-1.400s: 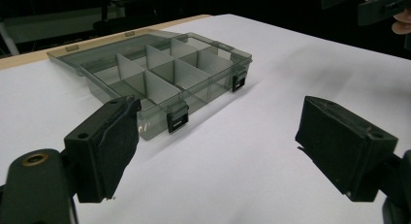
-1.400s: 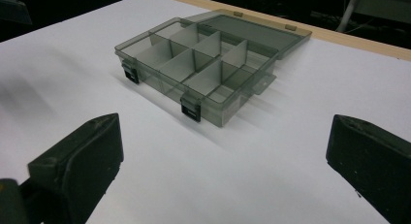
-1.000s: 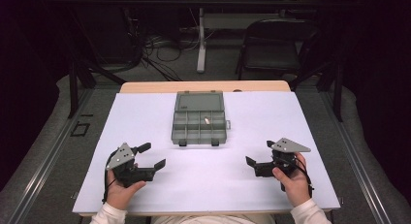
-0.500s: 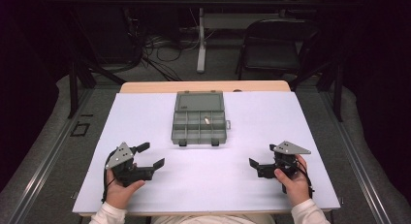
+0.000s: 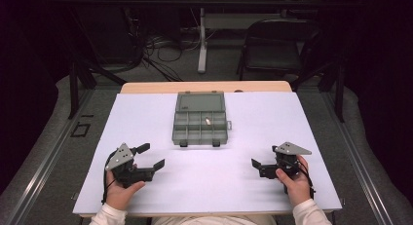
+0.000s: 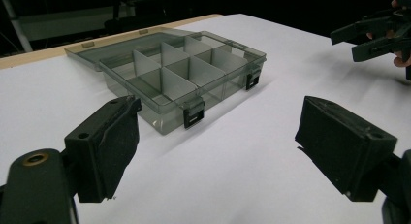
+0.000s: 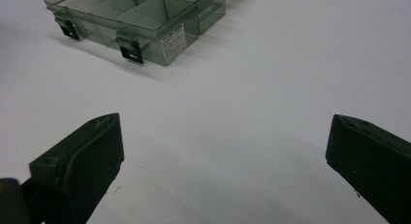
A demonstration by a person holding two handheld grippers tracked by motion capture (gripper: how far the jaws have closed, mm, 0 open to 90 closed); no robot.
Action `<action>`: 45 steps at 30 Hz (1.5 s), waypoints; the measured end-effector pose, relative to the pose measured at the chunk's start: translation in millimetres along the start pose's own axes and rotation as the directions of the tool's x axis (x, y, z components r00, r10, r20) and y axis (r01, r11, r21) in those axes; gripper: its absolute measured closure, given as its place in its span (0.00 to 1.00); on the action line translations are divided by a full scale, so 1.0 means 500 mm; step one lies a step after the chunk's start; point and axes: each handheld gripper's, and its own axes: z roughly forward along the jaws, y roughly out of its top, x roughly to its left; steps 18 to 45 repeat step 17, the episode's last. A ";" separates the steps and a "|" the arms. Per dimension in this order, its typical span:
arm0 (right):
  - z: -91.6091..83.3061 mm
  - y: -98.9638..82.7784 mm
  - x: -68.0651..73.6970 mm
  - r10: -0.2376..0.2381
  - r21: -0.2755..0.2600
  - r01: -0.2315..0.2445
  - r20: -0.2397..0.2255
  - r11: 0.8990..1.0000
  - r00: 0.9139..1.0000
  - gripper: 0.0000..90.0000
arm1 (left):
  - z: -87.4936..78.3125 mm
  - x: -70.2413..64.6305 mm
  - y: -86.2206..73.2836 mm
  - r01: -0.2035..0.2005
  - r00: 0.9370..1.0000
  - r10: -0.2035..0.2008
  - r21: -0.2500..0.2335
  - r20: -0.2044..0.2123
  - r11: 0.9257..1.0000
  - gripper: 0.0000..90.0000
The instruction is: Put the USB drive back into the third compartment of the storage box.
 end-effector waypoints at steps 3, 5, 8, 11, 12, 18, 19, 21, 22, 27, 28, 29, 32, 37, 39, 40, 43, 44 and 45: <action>0.000 0.000 0.001 -0.004 -0.004 0.004 0.003 1.000 1.000 0.00 | 0.000 0.000 0.000 0.000 1.000 0.000 0.002 -0.002 1.000 0.17; 0.002 -0.001 0.001 -0.008 -0.004 0.008 0.006 1.000 1.000 0.00 | 0.001 0.000 -0.001 0.002 1.000 -0.002 0.002 -0.007 1.000 0.17; 0.003 -0.002 0.003 -0.004 0.009 0.004 0.009 1.000 1.000 0.00 | 0.002 0.000 -0.001 0.004 1.000 -0.004 -0.002 -0.006 1.000 0.17; 0.004 -0.002 0.005 -0.002 0.024 0.001 0.013 1.000 1.000 0.00 | 0.002 0.001 -0.001 0.003 1.000 -0.003 0.005 -0.005 1.000 0.17; 0.004 -0.002 0.005 -0.003 0.026 0.002 0.013 1.000 1.000 0.00 | 0.003 0.001 -0.002 0.003 1.000 -0.003 0.004 -0.007 1.000 0.17; 0.005 -0.003 0.006 -0.006 0.032 0.006 0.015 0.999 1.000 0.00 | 0.004 0.002 -0.002 0.003 1.000 -0.003 0.007 -0.010 1.000 0.17; 0.005 -0.003 0.006 -0.006 0.032 0.006 0.015 0.999 1.000 0.00 | 0.004 0.002 -0.002 0.003 1.000 -0.003 0.007 -0.010 1.000 0.17; 0.005 -0.003 0.006 -0.006 0.032 0.006 0.015 0.999 1.000 0.00 | 0.004 0.002 -0.002 0.003 1.000 -0.003 0.007 -0.010 1.000 0.17; 0.005 -0.003 0.006 -0.006 0.032 0.006 0.015 0.999 1.000 0.00 | 0.004 0.002 -0.002 0.003 1.000 -0.003 0.007 -0.010 1.000 0.17; 0.005 -0.003 0.006 -0.006 0.032 0.006 0.015 0.999 1.000 0.00 | 0.004 0.002 -0.002 0.003 1.000 -0.003 0.007 -0.010 1.000 0.17; 0.005 -0.003 0.006 -0.006 0.032 0.006 0.015 0.999 1.000 0.00 | 0.004 0.002 -0.002 0.003 1.000 -0.003 0.007 -0.010 1.000 0.17; 0.005 -0.003 0.006 -0.006 0.032 0.006 0.015 0.999 1.000 0.00 | 0.004 0.002 -0.002 0.003 1.000 -0.003 0.007 -0.010 1.000 0.17; 0.005 -0.003 0.006 -0.006 0.032 0.006 0.015 0.999 1.000 0.00 | 0.004 0.002 -0.002 0.003 1.000 -0.003 0.007 -0.010 1.000 0.17; 0.005 -0.003 0.006 -0.006 0.032 0.006 0.015 0.999 1.000 0.00 | 0.004 0.002 -0.002 0.003 1.000 -0.003 0.007 -0.010 1.000 0.17; 0.005 -0.003 0.006 -0.006 0.032 0.006 0.015 0.999 1.000 0.00 | 0.004 0.002 -0.002 0.003 1.000 -0.003 0.007 -0.010 1.000 0.17; 0.005 -0.003 0.006 -0.006 0.032 0.006 0.015 0.999 1.000 0.00 | 0.004 0.002 -0.002 0.003 1.000 -0.003 0.007 -0.010 1.000 0.17; 0.005 -0.003 0.006 -0.006 0.032 0.006 0.015 0.999 1.000 0.00 | 0.004 0.002 -0.002 0.003 1.000 -0.003 0.007 -0.010 1.000 0.17; 0.005 -0.003 0.006 -0.006 0.032 0.006 0.015 0.999 1.000 0.00 | 0.004 0.002 -0.002 0.003 1.000 -0.003 0.007 -0.010 1.000 0.17; 0.005 -0.003 0.006 -0.006 0.032 0.006 0.015 0.999 1.000 0.00 | 0.004 0.002 -0.002 0.003 1.000 -0.003 0.007 -0.010 1.000 0.17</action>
